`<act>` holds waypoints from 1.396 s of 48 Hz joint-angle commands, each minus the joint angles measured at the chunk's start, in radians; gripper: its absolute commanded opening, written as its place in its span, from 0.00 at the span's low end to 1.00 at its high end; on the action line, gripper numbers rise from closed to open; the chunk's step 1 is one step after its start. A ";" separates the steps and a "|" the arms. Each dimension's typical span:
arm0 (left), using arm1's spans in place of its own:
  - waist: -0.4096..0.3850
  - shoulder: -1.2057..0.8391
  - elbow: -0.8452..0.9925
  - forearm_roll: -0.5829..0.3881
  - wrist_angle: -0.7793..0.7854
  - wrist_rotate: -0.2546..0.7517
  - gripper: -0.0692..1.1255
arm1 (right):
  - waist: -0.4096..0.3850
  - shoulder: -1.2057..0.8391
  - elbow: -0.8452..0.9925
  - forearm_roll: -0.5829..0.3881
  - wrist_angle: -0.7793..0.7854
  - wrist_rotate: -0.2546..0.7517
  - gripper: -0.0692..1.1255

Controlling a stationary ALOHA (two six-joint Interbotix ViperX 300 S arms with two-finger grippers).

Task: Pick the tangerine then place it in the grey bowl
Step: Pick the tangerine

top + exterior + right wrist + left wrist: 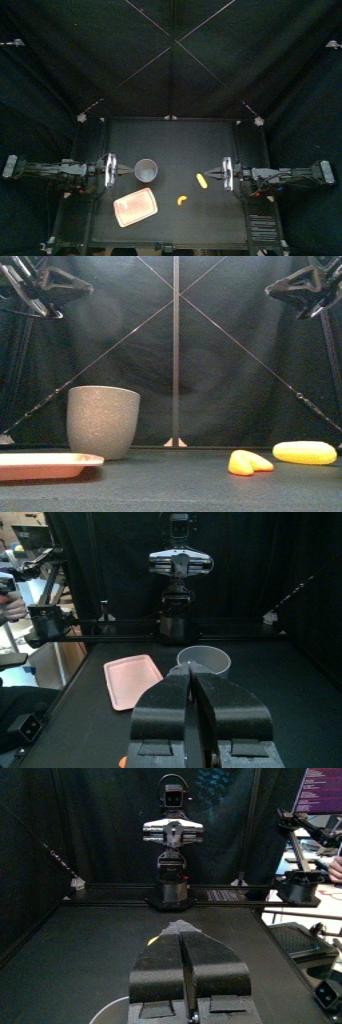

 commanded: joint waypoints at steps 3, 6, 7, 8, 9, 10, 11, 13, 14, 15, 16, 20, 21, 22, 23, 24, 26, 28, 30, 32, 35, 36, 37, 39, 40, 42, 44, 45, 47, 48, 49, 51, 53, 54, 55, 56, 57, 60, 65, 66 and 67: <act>-0.005 0.017 -0.017 -0.018 0.089 -0.005 0.13 | 0.006 0.072 -0.014 -0.006 0.031 0.009 0.13; -0.005 0.017 -0.023 -0.031 0.107 -0.002 0.13 | 0.005 0.124 -0.026 -0.011 0.061 0.006 0.13; -0.006 0.017 -0.026 -0.032 0.114 -0.002 0.13 | 0.005 0.144 -0.031 -0.014 0.072 0.006 0.13; -0.005 0.017 -0.028 -0.034 0.118 -0.002 0.13 | 0.005 0.166 -0.037 -0.018 0.083 0.003 0.13; -0.005 0.017 -0.029 -0.034 0.121 0.000 0.13 | 0.005 0.186 -0.044 -0.025 0.094 0.002 0.13; -0.003 0.017 -0.032 -0.034 0.124 0.000 0.13 | 0.005 0.218 -0.057 -0.035 0.110 0.002 0.13; -0.003 0.017 -0.034 -0.035 0.126 0.000 0.13 | 0.005 0.239 -0.066 -0.044 0.121 0.002 0.13; -0.002 0.017 -0.035 -0.035 0.126 0.002 0.13 | 0.008 0.282 -0.089 -0.064 0.137 0.000 0.14; 0.000 0.017 -0.034 -0.035 0.127 0.002 0.13 | 0.008 0.304 -0.100 -0.074 0.143 0.000 0.15; 0.002 0.017 -0.034 -0.035 0.126 0.002 0.13 | 0.008 0.324 -0.110 -0.084 0.147 0.002 0.15; 0.003 0.017 -0.034 -0.035 0.126 0.002 0.13 | 0.008 0.345 -0.124 -0.095 0.150 0.002 0.16; 0.011 0.017 -0.035 -0.037 0.127 0.002 0.13 | 0.011 0.414 -0.169 -0.129 0.152 0.005 0.23; 0.012 0.017 -0.034 -0.035 0.126 0.002 0.13 | 0.014 0.431 -0.178 -0.133 0.152 0.005 0.25; 0.014 0.017 -0.034 -0.035 0.126 0.002 0.13 | 0.017 0.446 -0.187 -0.140 0.150 0.005 0.28; 0.014 0.017 -0.034 -0.035 0.126 0.002 0.13 | 0.021 0.460 -0.198 -0.146 0.150 0.005 0.30; 0.015 0.017 -0.034 -0.035 0.126 0.002 0.13 | 0.025 0.483 -0.210 -0.152 0.149 0.005 0.35; 0.018 0.018 -0.032 -0.035 0.126 0.002 0.13 | 0.031 0.512 -0.227 -0.158 0.143 0.005 0.41; 0.018 0.017 -0.032 -0.037 0.126 0.002 0.13 | 0.037 0.538 -0.241 -0.156 0.135 0.005 0.47; 0.020 0.017 -0.032 -0.037 0.126 0.002 0.13 | 0.040 0.563 -0.255 -0.158 0.124 0.006 0.53; 0.020 0.017 -0.032 -0.035 0.126 0.002 0.13 | 0.043 0.588 -0.267 -0.156 0.114 0.006 0.59; 0.021 0.017 -0.031 -0.035 0.126 0.002 0.13 | 0.044 0.632 -0.287 -0.149 0.098 0.008 0.68; 0.021 0.017 -0.031 -0.035 0.126 0.002 0.13 | 0.044 0.643 -0.291 -0.146 0.097 0.008 0.70; 0.021 0.017 -0.031 -0.035 0.126 0.000 0.13 | 0.044 0.655 -0.296 -0.143 0.097 0.008 0.71; 0.021 0.017 -0.029 -0.037 0.126 0.000 0.13 | 0.044 0.678 -0.305 -0.133 0.095 0.008 0.73; 0.021 0.017 -0.029 -0.037 0.126 0.000 0.13 | 0.043 0.687 -0.310 -0.129 0.095 0.008 0.74; 0.021 0.017 -0.029 -0.037 0.126 0.000 0.13 | 0.044 0.709 -0.318 -0.121 0.095 0.008 0.74; 0.021 0.017 -0.029 -0.035 0.126 0.002 0.13 | 0.043 0.732 -0.327 -0.115 0.100 0.008 0.74; 0.021 0.017 -0.029 -0.035 0.126 0.002 0.13 | 0.044 0.741 -0.331 -0.115 0.103 0.006 0.74; 0.025 0.017 -0.031 -0.035 0.126 0.002 0.13 | 0.048 0.761 -0.342 -0.115 0.120 0.006 0.74; 0.025 0.017 -0.031 -0.034 0.126 0.002 0.13 | 0.051 0.770 -0.347 -0.120 0.130 0.005 0.74; 0.026 0.017 -0.031 -0.034 0.126 0.002 0.13 | 0.055 0.781 -0.353 -0.121 0.143 0.005 0.74; 0.031 0.017 -0.032 -0.034 0.126 0.003 0.13 | 0.069 0.798 -0.368 -0.124 0.186 0.005 0.74; 0.037 0.017 -0.034 -0.034 0.126 0.003 0.13 | 0.078 0.813 -0.383 -0.124 0.227 0.006 0.74; 0.041 0.015 -0.034 -0.034 0.126 0.003 0.13 | 0.083 0.819 -0.391 -0.124 0.253 0.006 0.74; 0.044 0.017 -0.032 -0.034 0.126 0.003 0.13 | 0.087 0.825 -0.400 -0.123 0.278 0.005 0.74; 0.048 0.017 -0.032 -0.034 0.126 0.003 0.13 | 0.094 0.830 -0.408 -0.121 0.304 0.006 0.74; 0.051 0.017 -0.032 -0.034 0.126 0.003 0.13 | 0.098 0.834 -0.417 -0.120 0.328 0.006 0.74; 0.058 0.017 -0.032 -0.032 0.123 0.003 0.13 | 0.110 0.850 -0.442 -0.123 0.397 0.000 0.74; 0.067 0.017 -0.032 -0.032 0.121 0.003 0.13 | 0.133 0.873 -0.465 -0.127 0.468 -0.011 0.73; 0.067 0.017 -0.032 -0.032 0.121 0.003 0.13 | 0.141 0.879 -0.469 -0.130 0.479 -0.012 0.73; 0.067 0.017 -0.032 -0.032 0.121 0.003 0.13 | 0.147 0.884 -0.471 -0.132 0.485 -0.014 0.73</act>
